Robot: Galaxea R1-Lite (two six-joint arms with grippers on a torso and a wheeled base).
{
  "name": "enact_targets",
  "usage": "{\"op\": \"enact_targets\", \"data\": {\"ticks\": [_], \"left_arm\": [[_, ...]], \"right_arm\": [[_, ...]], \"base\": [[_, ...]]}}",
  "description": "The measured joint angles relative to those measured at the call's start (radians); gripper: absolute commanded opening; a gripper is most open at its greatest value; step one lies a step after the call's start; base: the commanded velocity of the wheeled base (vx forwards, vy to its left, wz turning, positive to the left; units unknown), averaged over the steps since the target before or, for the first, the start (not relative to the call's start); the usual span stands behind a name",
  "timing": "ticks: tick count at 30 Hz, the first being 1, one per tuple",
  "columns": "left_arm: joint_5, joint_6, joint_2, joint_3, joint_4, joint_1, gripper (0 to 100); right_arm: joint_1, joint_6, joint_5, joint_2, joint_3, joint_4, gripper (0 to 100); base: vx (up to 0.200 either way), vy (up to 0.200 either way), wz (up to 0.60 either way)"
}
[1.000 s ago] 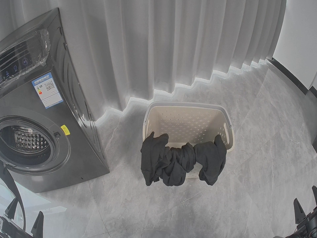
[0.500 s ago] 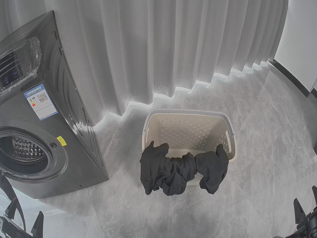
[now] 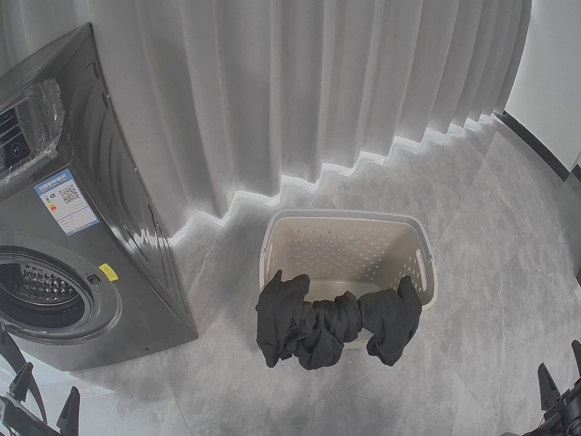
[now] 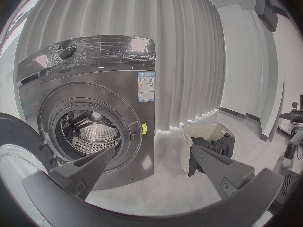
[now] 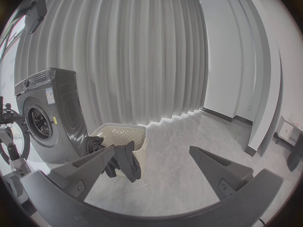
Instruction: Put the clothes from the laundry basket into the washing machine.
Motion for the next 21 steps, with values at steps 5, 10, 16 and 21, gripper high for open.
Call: {"op": "enact_targets", "data": {"ticks": [5, 10, 16, 21], "left_arm": [[0.001, -0.001, 0.000, 0.000, 0.000, 0.000, 100], [0.000, 0.000, 0.000, 0.000, 0.000, 0.000, 100], [0.001, -0.001, 0.000, 0.000, 0.000, 0.000, 100], [0.001, -0.001, 0.000, 0.000, 0.000, 0.000, 100]], "right_arm": [[-0.002, -0.001, 0.001, 0.000, 0.000, -0.006, 100], [-0.001, -0.005, 0.005, 0.000, -0.029, -0.025, 100], [0.013, 0.021, 0.060, 0.045, -0.195, -0.002, 100], [0.060, 0.159, 0.173, 0.193, -0.267, -0.005, 100]], "base": [[0.000, -0.120, 0.00], [0.000, 0.000, 0.00], [0.000, 0.000, 0.00], [0.000, 0.000, 0.00]]}}
